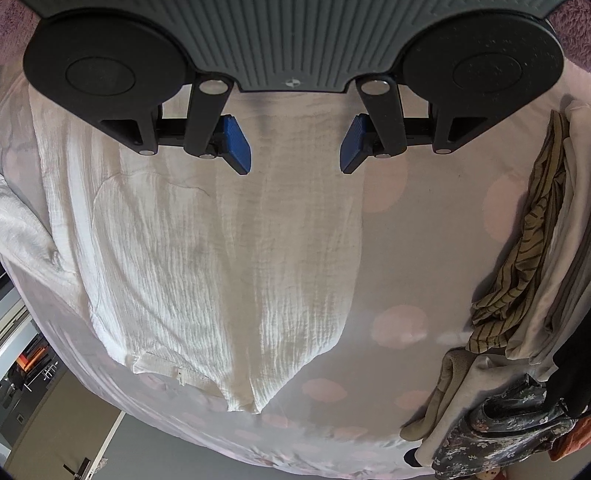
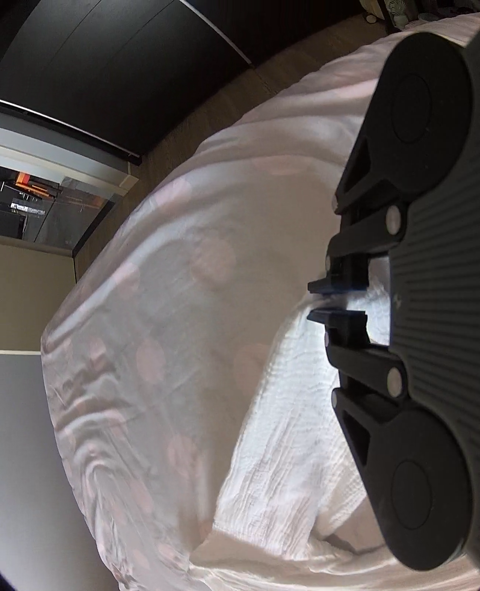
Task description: Fold clothes
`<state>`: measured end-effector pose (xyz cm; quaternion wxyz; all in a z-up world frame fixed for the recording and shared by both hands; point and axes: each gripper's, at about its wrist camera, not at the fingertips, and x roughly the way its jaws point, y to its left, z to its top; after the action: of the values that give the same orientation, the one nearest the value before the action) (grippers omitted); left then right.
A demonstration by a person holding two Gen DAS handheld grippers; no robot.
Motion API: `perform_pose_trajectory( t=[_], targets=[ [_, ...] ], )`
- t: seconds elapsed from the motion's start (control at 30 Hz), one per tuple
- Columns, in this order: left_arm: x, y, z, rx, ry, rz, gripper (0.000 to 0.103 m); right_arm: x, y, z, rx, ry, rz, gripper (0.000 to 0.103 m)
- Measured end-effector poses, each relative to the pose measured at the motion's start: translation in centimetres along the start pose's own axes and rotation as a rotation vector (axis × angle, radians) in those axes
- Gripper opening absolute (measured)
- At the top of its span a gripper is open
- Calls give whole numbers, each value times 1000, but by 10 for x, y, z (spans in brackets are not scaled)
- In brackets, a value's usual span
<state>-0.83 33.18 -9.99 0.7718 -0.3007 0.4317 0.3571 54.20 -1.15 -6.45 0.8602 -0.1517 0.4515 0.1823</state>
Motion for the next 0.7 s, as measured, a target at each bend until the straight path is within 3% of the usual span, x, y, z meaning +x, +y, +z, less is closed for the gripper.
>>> perform_pose_trajectory(
  t=[0.27,0.33,0.37,0.47,0.63,0.7],
  targets=[
    [13,-17,8,32,21,38,51,55,-31,-2,13,29,32,10],
    [14,-22,9,39,19,26,51,62,-35,-6,22,32,44,12],
    [16,-25,8,42,24,20,51,63,-37,-8,33,29,51,18],
    [20,-33,4,72,45,-2,51,48,-35,-20,44,-30,80,37],
    [29,-45,-13,154,74,-34,52,3,-13,-51,9,-118,123,44],
    [33,-51,-20,214,89,-30,51,-17,2,-67,39,-134,191,46]
  ],
)
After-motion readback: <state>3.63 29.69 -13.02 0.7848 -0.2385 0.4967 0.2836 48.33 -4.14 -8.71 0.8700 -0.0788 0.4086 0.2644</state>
